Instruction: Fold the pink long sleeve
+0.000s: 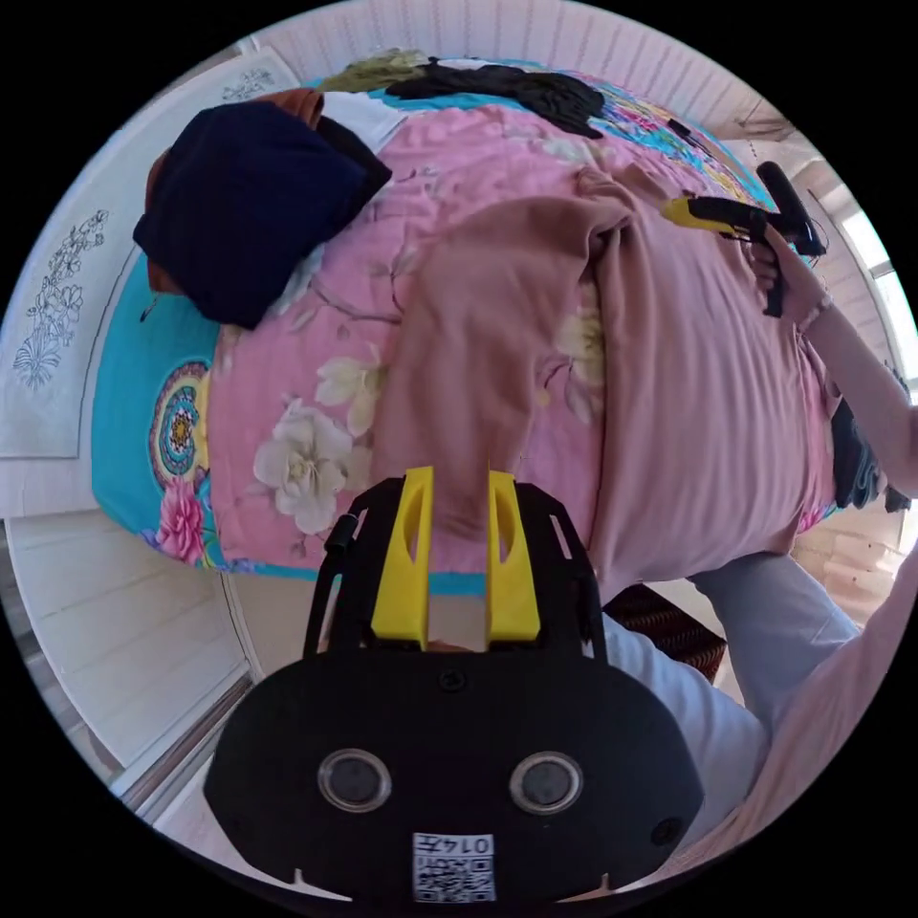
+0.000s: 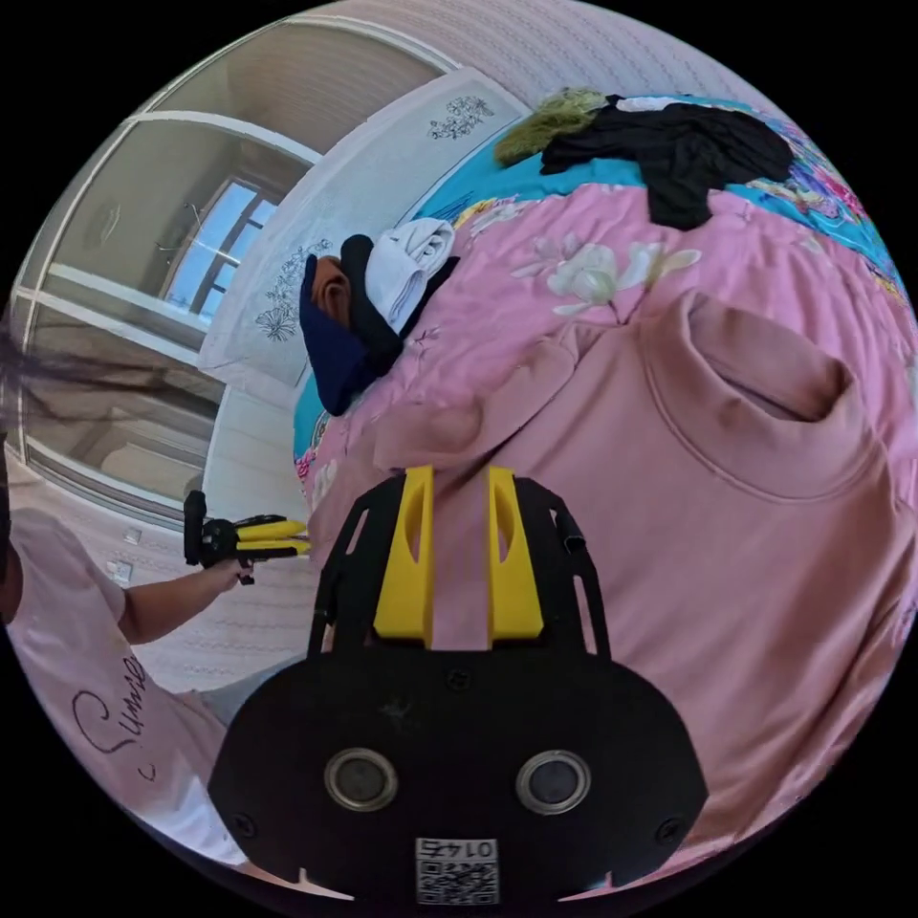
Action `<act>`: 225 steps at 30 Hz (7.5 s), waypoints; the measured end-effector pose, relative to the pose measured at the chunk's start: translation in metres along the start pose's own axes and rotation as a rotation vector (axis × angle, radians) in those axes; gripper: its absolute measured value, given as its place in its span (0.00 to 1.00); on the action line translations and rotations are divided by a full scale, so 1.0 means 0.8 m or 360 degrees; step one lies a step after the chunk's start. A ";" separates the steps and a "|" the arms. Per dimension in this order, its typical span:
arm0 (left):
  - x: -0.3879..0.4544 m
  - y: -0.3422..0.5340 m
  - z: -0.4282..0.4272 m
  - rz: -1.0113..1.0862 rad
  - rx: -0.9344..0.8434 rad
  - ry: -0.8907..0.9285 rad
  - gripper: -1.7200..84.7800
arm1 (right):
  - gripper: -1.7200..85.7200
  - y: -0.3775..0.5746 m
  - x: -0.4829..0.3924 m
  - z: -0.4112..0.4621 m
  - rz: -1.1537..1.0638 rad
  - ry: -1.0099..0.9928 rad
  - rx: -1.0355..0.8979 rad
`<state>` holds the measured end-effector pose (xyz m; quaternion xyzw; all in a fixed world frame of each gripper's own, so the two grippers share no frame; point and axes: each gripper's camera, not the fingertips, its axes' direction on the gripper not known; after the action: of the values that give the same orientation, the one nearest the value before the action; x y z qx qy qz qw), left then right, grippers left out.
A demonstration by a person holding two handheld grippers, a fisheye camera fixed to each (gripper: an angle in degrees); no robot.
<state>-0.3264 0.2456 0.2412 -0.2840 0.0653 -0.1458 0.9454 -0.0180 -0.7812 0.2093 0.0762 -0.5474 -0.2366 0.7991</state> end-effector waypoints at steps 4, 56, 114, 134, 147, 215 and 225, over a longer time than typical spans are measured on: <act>-0.021 -0.007 0.054 -0.0020 -0.0136 0.0040 0.11 | 0.08 -0.036 0.009 0.045 0.0167 -0.0065 0.0025; -0.206 -0.106 0.035 -0.0587 0.0223 -0.0020 0.07 | 0.02 0.127 -0.096 0.049 -0.0226 0.0263 0.0086; 1.122 -0.257 0.383 0.2594 0.0091 0.0641 0.10 | 0.06 1.318 -0.038 -0.486 0.1566 -0.0339 0.2585; 1.268 -0.343 0.506 0.2246 -0.0078 0.0901 0.01 | 0.08 1.389 0.018 -0.508 0.1830 0.0138 0.1874; 1.259 -0.275 0.489 0.2512 0.0018 0.0750 0.12 | 0.06 1.354 0.098 -0.532 0.1664 0.0195 0.1614; 1.162 -0.097 0.561 0.2311 -0.0078 0.0612 0.07 | 0.05 1.194 0.144 -0.527 0.1935 0.0461 0.1421; 1.156 -0.138 0.478 0.2401 0.0105 0.0814 0.08 | 0.04 1.188 0.133 -0.533 0.1820 0.0318 0.1658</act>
<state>0.6039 0.0661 0.5822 -0.0927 0.4504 0.4711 0.7528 0.6812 -0.0555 0.4945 0.1687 -0.4676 0.5077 0.7036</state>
